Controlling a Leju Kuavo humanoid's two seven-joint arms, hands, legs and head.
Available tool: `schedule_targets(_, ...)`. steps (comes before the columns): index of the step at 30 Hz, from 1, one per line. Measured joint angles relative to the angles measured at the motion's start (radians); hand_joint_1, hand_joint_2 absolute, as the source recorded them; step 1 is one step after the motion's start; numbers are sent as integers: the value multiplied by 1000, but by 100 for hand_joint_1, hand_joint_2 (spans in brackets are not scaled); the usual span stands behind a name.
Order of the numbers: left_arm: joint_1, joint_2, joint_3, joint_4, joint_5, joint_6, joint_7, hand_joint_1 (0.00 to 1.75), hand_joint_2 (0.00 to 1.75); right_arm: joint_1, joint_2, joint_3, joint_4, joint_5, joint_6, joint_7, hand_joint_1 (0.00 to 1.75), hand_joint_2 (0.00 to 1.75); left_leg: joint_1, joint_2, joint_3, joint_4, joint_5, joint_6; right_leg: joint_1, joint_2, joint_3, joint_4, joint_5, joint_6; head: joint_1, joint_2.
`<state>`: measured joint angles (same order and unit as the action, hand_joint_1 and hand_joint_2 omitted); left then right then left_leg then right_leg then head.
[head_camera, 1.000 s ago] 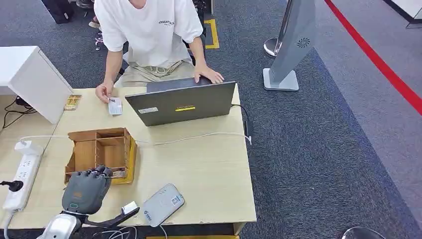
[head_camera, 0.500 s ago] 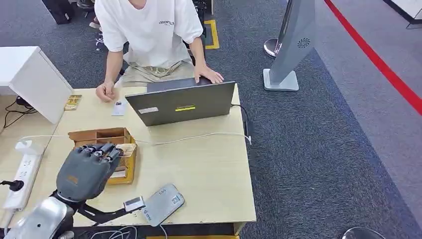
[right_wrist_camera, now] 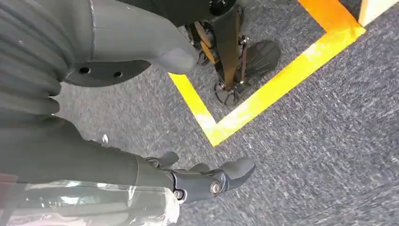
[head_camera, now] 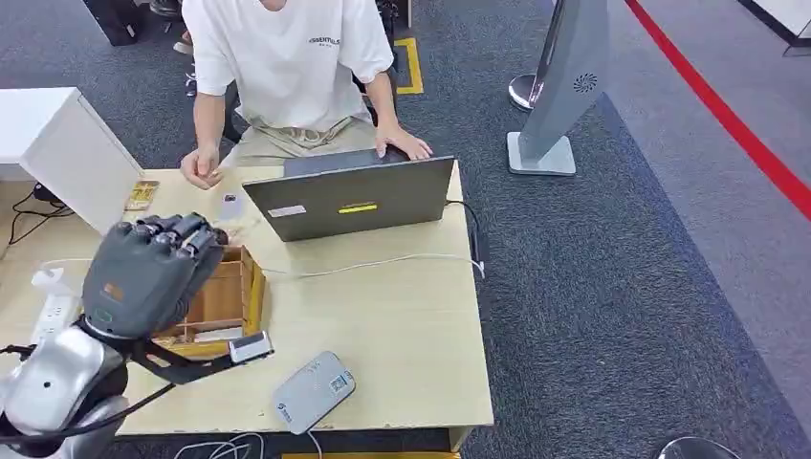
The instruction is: Pass the card to the sensor for recognition and then transmit it.
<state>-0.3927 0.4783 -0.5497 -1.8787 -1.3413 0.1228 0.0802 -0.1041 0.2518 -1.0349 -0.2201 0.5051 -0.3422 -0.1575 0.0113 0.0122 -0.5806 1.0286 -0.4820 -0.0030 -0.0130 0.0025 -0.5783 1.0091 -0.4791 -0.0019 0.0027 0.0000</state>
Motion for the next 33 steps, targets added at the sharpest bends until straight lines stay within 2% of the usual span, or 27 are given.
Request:
schedule_targets(3,-164,-50,10,141,-74,26,22,175,175,-7,0,17,0,49,3,20,0,175,0,-2,0,0,2,0,0,-2,1,0,2,0,0,0)
schedule_targets(7,-342,-108,75,466,-194,208,-6,175,175,-19,4,51,3,98,1,54,0,175,0,1,0,0,4,-1,0,1,0,1,4,-1,0,0)
schedule_targets(8,-371,-119,88,531,-207,234,-10,175,175,-19,5,60,3,105,1,59,0,175,0,1,0,0,4,-2,0,1,0,1,4,-1,-1,0)
schedule_targets(11,-421,-147,113,670,-221,256,-11,175,175,-20,8,72,6,109,0,64,0,175,0,0,0,0,4,-2,0,1,0,1,4,-1,0,0)
schedule_targets(16,-492,-174,124,845,-226,262,29,175,175,-21,11,89,7,122,3,59,0,175,0,0,-1,0,4,-2,0,1,-1,1,4,-1,0,0)
schedule_targets(17,-501,-177,128,876,-226,269,32,0,175,-21,12,90,7,125,5,55,0,175,0,1,-1,0,4,-2,0,2,-1,1,4,-1,0,0)
schedule_targets(24,-507,-178,161,1006,-209,275,33,0,175,-16,21,106,8,134,19,48,0,175,0,1,-2,0,4,-2,0,1,-2,1,4,-1,0,0)
schedule_targets(33,-480,-160,213,1046,-218,293,35,0,175,-15,26,111,8,138,31,42,0,175,0,0,-3,0,4,-2,0,1,-2,1,4,-1,0,0)
